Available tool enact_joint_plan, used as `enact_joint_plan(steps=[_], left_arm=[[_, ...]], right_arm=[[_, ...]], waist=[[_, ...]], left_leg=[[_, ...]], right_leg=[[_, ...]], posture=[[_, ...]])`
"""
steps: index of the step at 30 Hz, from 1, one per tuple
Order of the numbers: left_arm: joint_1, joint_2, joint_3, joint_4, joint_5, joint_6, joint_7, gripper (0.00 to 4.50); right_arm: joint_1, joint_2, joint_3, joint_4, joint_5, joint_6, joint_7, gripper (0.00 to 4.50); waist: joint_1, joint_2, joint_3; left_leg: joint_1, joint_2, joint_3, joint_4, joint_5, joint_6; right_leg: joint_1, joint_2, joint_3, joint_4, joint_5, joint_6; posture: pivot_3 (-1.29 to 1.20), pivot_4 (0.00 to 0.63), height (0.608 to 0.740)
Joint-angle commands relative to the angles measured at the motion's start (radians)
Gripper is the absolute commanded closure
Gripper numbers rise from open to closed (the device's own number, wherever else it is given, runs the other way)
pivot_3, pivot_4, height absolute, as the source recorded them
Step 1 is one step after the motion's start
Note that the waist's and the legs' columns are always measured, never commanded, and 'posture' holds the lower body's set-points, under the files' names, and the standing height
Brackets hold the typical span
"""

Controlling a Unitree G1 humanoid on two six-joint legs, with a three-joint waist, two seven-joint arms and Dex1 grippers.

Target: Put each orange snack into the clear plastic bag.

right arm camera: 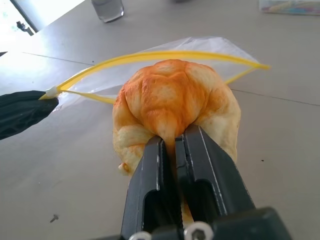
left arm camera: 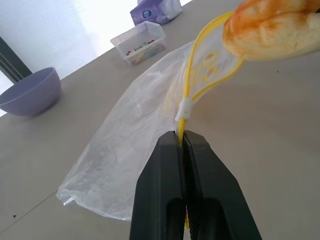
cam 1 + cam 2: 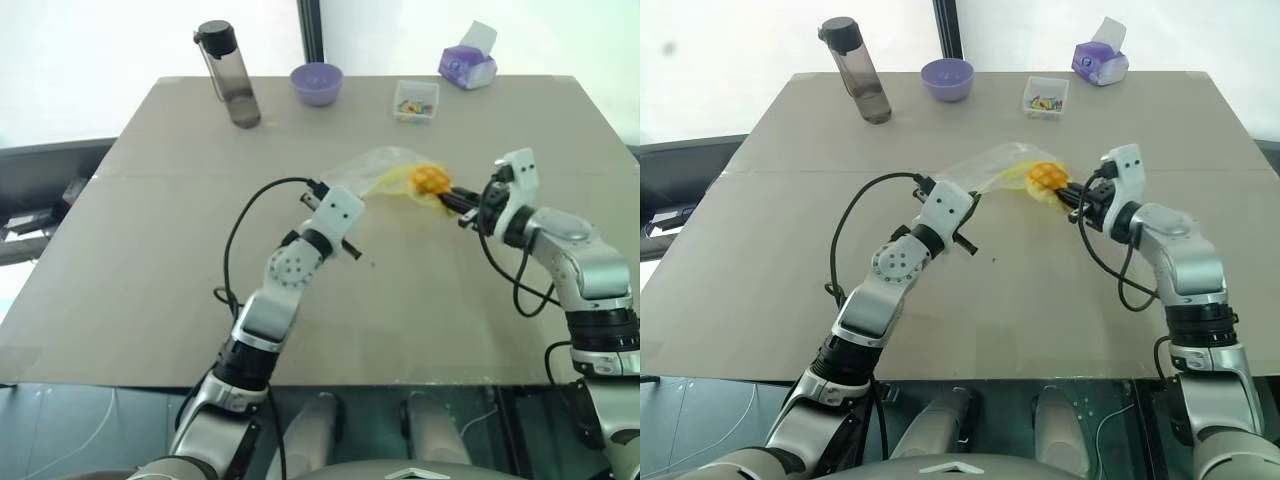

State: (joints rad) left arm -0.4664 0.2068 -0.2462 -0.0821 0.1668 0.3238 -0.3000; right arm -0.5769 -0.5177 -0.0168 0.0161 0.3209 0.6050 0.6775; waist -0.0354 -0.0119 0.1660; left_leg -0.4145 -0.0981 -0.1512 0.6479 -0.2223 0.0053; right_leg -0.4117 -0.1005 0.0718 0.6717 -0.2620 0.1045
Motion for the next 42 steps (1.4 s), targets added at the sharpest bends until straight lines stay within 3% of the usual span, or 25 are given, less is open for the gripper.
enact_joint_plan(steps=[1,18,24,30,33,42], left_arm=[[0.0,-0.005,-0.006,-0.017,0.011,-0.032,0.005,4.5],[0.039,0.035,-0.136,0.001,0.017,-0.242,-0.143,4.5],[0.052,0.026,-0.123,-0.009,0.016,-0.219,-0.157,4.5],[0.054,0.014,-0.066,-0.007,-0.014,-0.188,-0.148,4.5],[0.05,0.013,-0.048,-0.005,-0.031,-0.18,-0.154,4.5],[0.039,0.003,-0.004,-0.008,-0.087,-0.139,-0.162,4.5]], right_arm=[[-0.019,-0.006,-0.001,-0.037,0.003,-0.01,0.012,4.46],[-0.155,0.048,0.076,0.105,-0.005,0.081,0.052,4.46],[-0.216,0.09,0.032,0.198,0.028,0.108,0.039,4.46],[-0.2,0.067,-0.042,0.174,0.158,0.159,0.164,4.46],[-0.224,0.071,-0.064,0.243,0.136,0.143,0.11,4.46],[-0.205,0.06,-0.065,0.237,0.146,0.132,0.143,4.46]], waist=[[0.0,0.0,0.0],[-0.002,0.0,0.0],[-0.003,0.0,0.0],[-0.002,0.0,0.0],[-0.002,0.0,0.0],[-0.004,0.0,0.0]], left_leg=[[0.0,0.0,0.0,0.0,0.0,0.0],[0.0,0.0,0.0,0.0,0.0,0.0],[0.0,0.0,0.0,0.0,0.0,0.0],[-0.001,0.0,-0.001,0.0,0.0,0.0],[-0.001,0.0,-0.001,0.0,0.0,0.0],[-0.001,0.0,-0.001,0.0,0.0,0.0]], right_leg=[[0.0,0.0,0.0,0.0,0.0,0.0],[0.0,0.0,0.0,0.0,0.0,0.0],[0.0,0.0,0.0,0.0,0.0,0.0],[0.0,0.0,-0.001,0.0,0.0,0.0],[0.0,0.0,-0.001,0.0,0.0,0.0],[-0.001,0.0,-0.001,0.0,0.0,0.0]], posture=[[0.0,0.15,0.739],[0.0,0.15,0.739],[0.0,0.15,0.739],[0.0,0.15,0.739],[0.0,0.15,0.739],[0.0,0.15,0.739]])
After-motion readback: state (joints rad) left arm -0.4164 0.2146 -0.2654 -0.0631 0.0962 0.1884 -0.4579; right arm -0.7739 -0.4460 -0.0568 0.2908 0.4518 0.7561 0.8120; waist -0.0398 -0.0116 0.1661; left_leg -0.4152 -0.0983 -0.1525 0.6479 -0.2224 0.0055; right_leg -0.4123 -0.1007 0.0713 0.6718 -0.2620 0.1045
